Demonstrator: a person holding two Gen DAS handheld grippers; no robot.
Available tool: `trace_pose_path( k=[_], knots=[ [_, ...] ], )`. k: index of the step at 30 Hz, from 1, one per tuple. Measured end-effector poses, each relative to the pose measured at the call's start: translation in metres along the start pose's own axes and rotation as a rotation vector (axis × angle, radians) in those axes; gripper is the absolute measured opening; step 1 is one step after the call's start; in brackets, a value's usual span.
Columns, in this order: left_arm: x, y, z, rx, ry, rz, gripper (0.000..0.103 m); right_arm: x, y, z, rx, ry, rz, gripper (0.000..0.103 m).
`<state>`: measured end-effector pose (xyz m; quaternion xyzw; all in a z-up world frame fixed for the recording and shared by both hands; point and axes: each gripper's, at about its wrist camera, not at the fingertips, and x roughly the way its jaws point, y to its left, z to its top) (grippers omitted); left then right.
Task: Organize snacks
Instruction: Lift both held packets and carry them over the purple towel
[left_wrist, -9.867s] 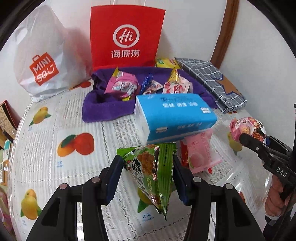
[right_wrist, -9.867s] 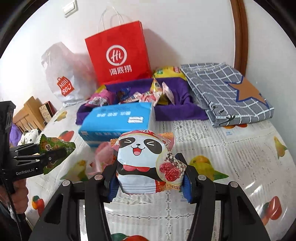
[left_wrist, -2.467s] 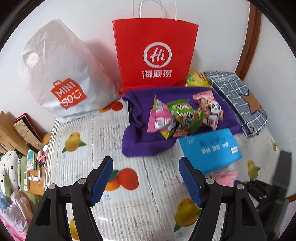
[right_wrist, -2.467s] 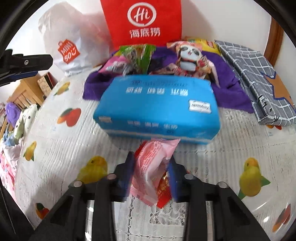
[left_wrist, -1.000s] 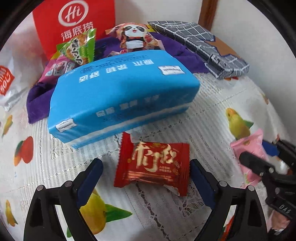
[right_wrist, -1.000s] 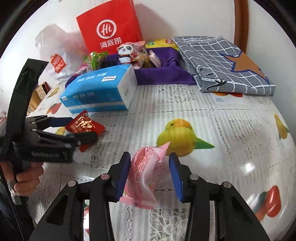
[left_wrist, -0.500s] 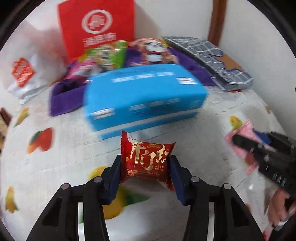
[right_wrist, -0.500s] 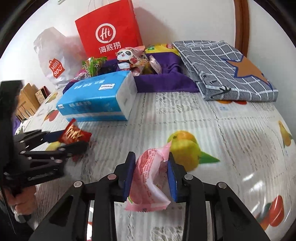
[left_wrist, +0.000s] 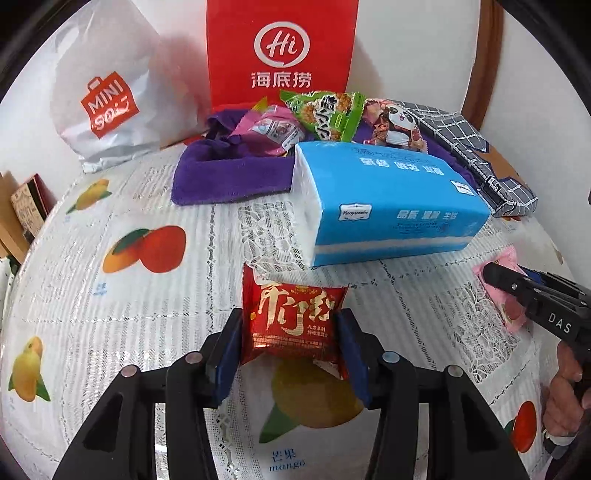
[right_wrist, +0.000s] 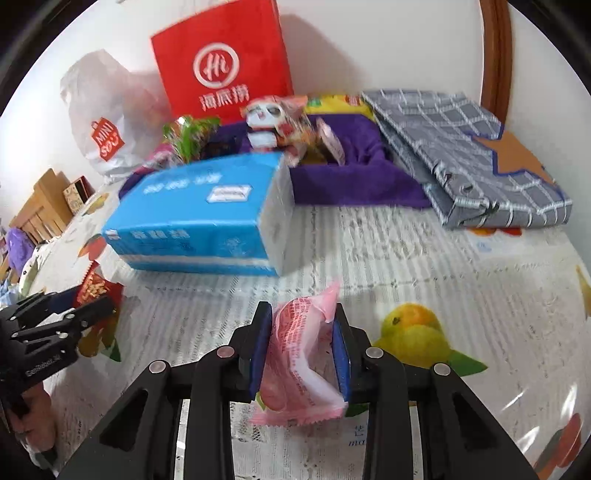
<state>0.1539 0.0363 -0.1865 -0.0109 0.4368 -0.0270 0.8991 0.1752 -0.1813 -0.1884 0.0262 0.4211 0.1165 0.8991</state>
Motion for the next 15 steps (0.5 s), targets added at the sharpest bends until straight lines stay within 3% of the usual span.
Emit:
trace_pose_path(
  k=[15],
  knots=[
    [0.0006,0.0012,-0.0012,-0.005,0.004,-0.030,0.057,0.0013,0.0019,0.0001,-0.009,0.008,-0.024,0.032]
  ],
)
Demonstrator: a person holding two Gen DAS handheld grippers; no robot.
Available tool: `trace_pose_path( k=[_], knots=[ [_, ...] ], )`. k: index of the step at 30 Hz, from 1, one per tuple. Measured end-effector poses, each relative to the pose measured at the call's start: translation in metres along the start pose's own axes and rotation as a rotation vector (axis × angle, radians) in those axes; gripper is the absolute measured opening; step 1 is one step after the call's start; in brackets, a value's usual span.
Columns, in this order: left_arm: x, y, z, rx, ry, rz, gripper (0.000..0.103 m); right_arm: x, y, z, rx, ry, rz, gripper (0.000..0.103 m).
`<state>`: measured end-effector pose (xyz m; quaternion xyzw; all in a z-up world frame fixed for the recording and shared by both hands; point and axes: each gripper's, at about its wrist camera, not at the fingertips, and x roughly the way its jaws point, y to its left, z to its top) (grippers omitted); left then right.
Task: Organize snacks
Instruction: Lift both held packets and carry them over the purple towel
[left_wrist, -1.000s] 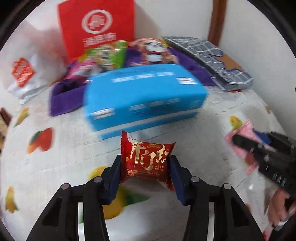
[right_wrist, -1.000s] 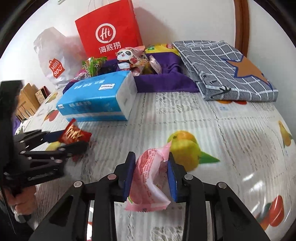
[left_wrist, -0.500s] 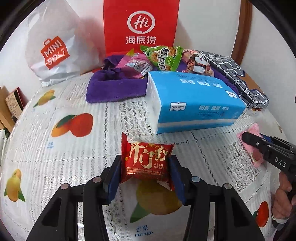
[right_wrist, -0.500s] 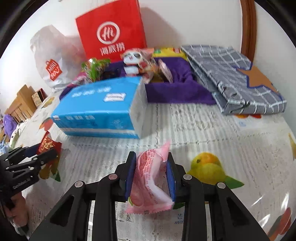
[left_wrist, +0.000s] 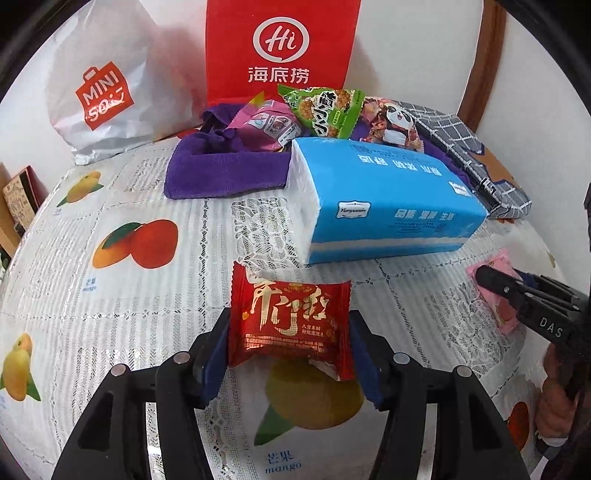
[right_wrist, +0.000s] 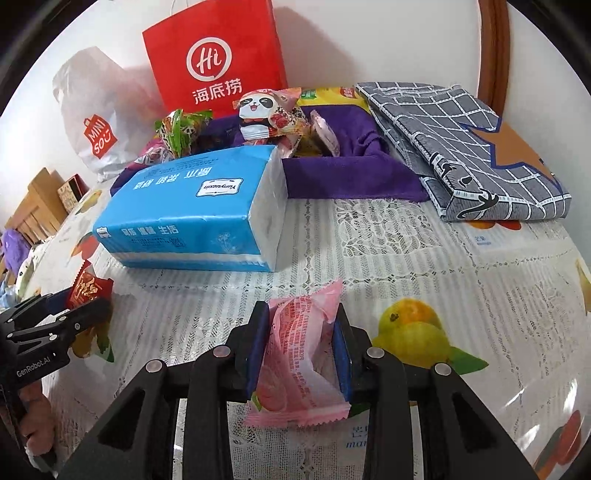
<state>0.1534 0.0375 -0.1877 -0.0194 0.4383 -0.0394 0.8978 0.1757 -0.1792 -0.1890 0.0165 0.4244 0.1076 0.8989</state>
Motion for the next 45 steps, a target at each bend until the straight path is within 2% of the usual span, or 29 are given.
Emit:
trace_pose_path(
  k=[5,12,18,26,33,40,45],
  knots=[
    [-0.001,0.001,0.000,-0.012,-0.005,-0.015,0.057,0.000,0.002,0.000,-0.012,0.002,-0.011,0.033],
    [-0.003,0.006,-0.001,-0.041,-0.016,-0.017,0.046,0.000,0.003,0.000,-0.011,0.002,-0.004,0.034],
    [-0.011,0.016,0.001,-0.099,-0.011,-0.048,0.045,-0.003,-0.003,-0.001,0.017,-0.009,0.008,0.033],
    [-0.044,0.006,0.015,-0.040,-0.049,-0.054,0.045,-0.015,0.001,-0.002,0.004,-0.034,-0.012,0.032],
    [-0.071,-0.010,0.049,0.016,-0.086,-0.077,0.045,-0.047,0.012,0.022,0.021,-0.115,0.056,0.032],
    [-0.088,-0.018,0.101,0.045,-0.120,-0.074,0.045,-0.080,0.029,0.073,-0.015,-0.207,0.083,0.032],
    [-0.088,-0.012,0.137,0.019,-0.138,-0.077,0.045,-0.086,0.042,0.109,-0.049,-0.252,0.083,0.032]
  ],
)
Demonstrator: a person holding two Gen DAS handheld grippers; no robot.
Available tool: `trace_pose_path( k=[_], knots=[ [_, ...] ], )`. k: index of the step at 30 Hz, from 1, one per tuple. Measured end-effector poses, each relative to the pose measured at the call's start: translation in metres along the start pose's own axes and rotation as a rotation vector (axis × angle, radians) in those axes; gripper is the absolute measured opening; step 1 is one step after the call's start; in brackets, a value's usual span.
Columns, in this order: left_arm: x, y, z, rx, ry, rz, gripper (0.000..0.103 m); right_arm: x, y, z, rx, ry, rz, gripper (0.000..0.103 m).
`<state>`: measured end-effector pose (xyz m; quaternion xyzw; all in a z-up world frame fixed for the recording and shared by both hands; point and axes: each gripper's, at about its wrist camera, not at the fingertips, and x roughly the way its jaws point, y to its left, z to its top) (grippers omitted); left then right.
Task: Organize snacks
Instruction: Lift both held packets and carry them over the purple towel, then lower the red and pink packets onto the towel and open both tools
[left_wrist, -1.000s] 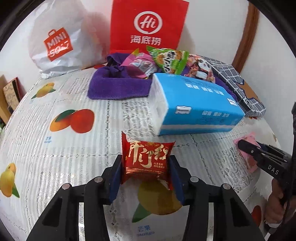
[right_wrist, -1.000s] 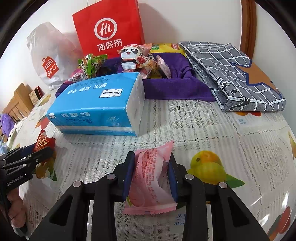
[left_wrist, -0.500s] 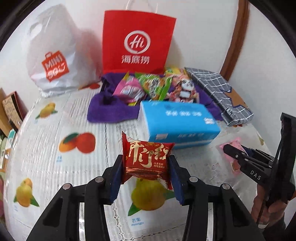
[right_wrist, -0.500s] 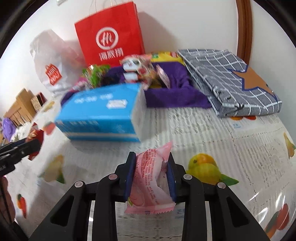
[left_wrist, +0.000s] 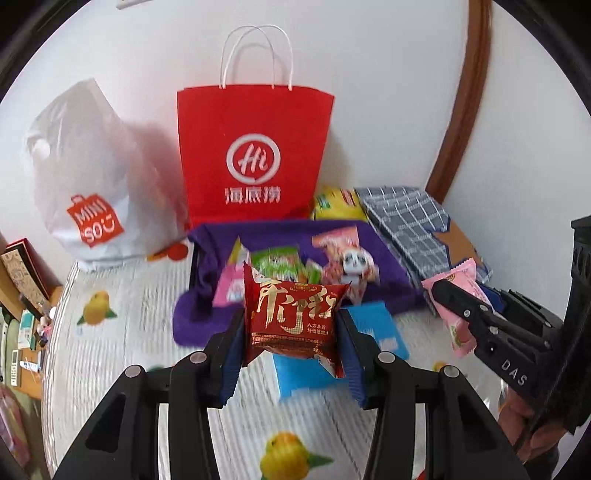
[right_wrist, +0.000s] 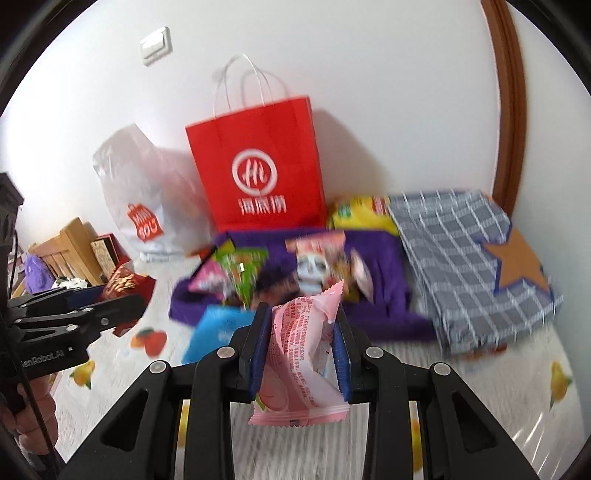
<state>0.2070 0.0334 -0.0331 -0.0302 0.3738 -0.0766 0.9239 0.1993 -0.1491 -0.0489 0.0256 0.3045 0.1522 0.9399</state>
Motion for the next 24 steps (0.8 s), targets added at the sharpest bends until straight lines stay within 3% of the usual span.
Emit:
trace_pose_path(
  k=[9,13,18,24],
  knots=[
    [0.018,0.024,0.033,-0.062,-0.003,-0.037,0.045,0.027,0.004,0.047,-0.006,-0.005,0.034,0.032],
    [0.029,0.029,0.045,-0.068,0.002,-0.043,0.045,0.042,0.004,0.060,-0.024,0.009,0.011,0.032],
    [0.047,0.035,0.063,-0.075,0.012,-0.013,0.045,0.061,-0.005,0.079,-0.005,0.013,0.015,0.032],
    [0.079,0.040,0.082,-0.095,0.044,-0.007,0.045,0.093,-0.024,0.098,-0.008,0.040,-0.062,0.032]
  ],
)
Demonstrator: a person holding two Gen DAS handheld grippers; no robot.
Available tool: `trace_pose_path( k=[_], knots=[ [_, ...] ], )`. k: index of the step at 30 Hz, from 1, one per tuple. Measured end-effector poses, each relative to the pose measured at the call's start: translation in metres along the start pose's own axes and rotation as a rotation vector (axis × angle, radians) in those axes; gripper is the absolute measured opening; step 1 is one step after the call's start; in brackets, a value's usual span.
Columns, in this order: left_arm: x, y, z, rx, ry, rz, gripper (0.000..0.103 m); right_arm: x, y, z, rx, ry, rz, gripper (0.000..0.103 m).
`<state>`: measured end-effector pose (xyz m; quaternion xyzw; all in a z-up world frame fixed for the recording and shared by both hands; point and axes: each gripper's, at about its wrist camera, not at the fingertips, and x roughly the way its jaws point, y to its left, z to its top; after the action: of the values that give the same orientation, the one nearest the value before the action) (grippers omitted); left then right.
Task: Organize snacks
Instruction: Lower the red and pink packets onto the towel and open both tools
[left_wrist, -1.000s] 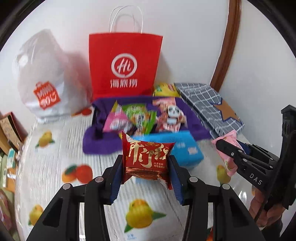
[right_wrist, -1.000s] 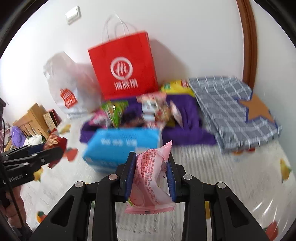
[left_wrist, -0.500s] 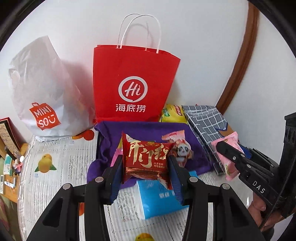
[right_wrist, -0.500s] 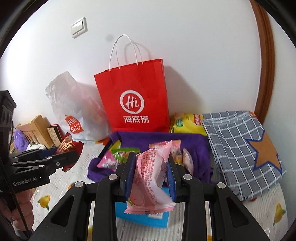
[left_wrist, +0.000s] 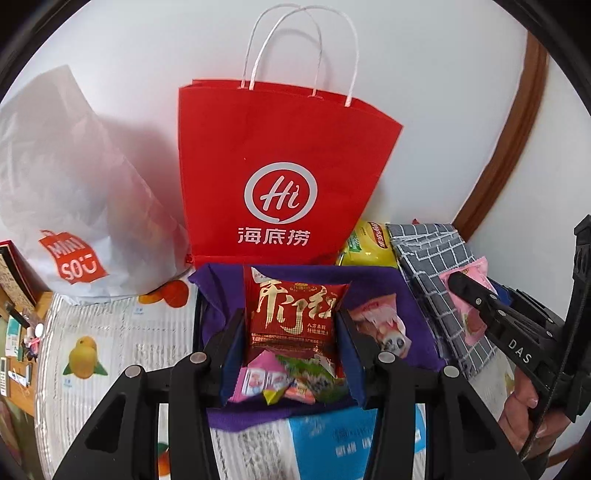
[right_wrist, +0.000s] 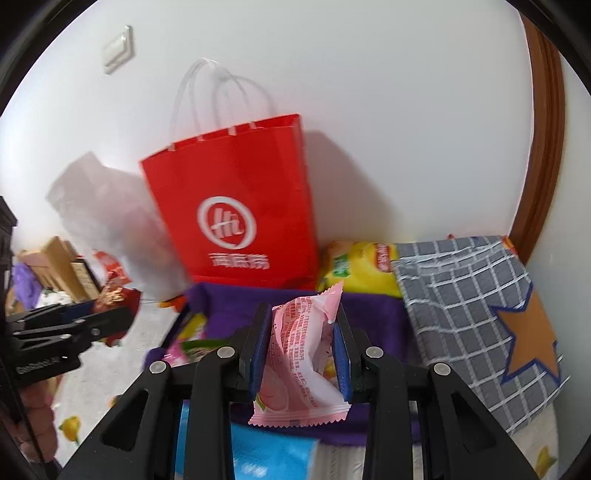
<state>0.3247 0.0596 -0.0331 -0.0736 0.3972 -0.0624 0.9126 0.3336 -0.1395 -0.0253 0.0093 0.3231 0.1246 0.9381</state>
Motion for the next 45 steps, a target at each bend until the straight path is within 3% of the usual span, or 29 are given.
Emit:
trace_pose_path(
  k=[13,35,45],
  knots=[
    [0.073,0.002,0.003,0.008,0.101,0.014,0.045,0.079,-0.036,-0.011,0.004,0.148,-0.059,0.032],
    [0.101,-0.005,-0.009,0.021,0.157,0.039,0.046,0.113,-0.044,-0.028,-0.028,0.265,-0.115,0.032],
    [0.102,-0.007,-0.011,0.035,0.159,0.044,0.047,0.115,-0.032,-0.030,-0.073,0.266,-0.100,0.032]
  ],
)
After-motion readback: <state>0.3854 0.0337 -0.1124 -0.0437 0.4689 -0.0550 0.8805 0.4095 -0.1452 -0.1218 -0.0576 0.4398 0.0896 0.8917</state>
